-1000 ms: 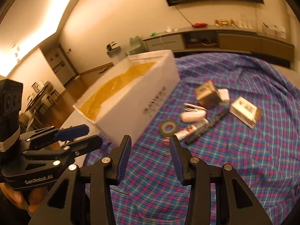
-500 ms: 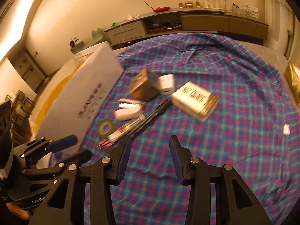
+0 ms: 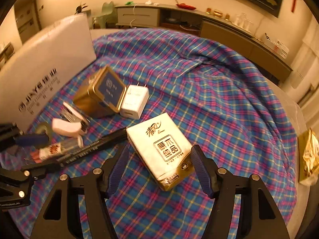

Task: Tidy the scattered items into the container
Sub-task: 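Grasp the white glue stick with the left tool while the right tool grasps the tissue pack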

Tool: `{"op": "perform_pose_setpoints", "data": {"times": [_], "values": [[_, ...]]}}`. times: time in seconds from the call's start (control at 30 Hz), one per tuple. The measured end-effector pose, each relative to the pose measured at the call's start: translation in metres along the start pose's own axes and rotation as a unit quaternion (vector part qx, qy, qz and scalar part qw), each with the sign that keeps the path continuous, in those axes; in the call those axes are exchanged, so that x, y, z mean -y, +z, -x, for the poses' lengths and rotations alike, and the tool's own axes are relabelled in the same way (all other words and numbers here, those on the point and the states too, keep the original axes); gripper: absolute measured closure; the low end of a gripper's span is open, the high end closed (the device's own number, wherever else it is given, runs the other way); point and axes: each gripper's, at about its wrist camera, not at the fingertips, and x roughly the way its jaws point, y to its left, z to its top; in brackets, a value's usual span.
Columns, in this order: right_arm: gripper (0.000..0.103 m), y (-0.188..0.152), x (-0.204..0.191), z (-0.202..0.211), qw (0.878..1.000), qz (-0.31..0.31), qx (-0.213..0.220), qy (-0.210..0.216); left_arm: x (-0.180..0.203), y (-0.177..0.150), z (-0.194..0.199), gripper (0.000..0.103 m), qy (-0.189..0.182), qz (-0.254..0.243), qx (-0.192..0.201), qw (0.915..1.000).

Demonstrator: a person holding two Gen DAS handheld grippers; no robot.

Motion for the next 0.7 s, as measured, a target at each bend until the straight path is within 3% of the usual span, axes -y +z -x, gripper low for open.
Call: {"op": "perform_pose_setpoints", "data": {"times": [0.03,0.13,0.2,0.3,0.43,0.57,0.7], "values": [[0.050,0.001,0.000,0.000,1.000,0.003,-0.001,-0.002,0.000,0.000,-0.002,0.076,-0.013,0.003,-0.001,0.9999],[0.068,0.003,0.002,0.006,1.000,-0.003,-0.009,0.010,0.006,-0.003,-0.006,0.079,-0.016,-0.005,0.000,0.9999],[0.072,0.002,0.002,0.010,1.000,-0.005,-0.014,0.016,0.008,-0.004,-0.006,0.079,-0.012,-0.014,0.000,0.9998],[0.069,0.001,0.002,0.010,1.000,-0.004,-0.006,0.015,0.007,-0.001,-0.007,0.076,-0.008,-0.013,0.003,0.9999],[0.048,-0.006,0.006,0.003,1.000,-0.003,0.008,-0.005,-0.003,0.006,-0.011,0.073,-0.025,0.022,0.009,0.9994],[0.049,-0.006,0.024,-0.001,0.998,-0.053,0.006,0.036,-0.009,0.013,-0.014,0.075,-0.045,0.053,0.004,0.9976],[0.056,-0.002,0.035,0.002,0.993,-0.092,-0.006,0.073,-0.006,0.014,-0.008,0.084,-0.050,0.058,0.011,0.9970]]}}
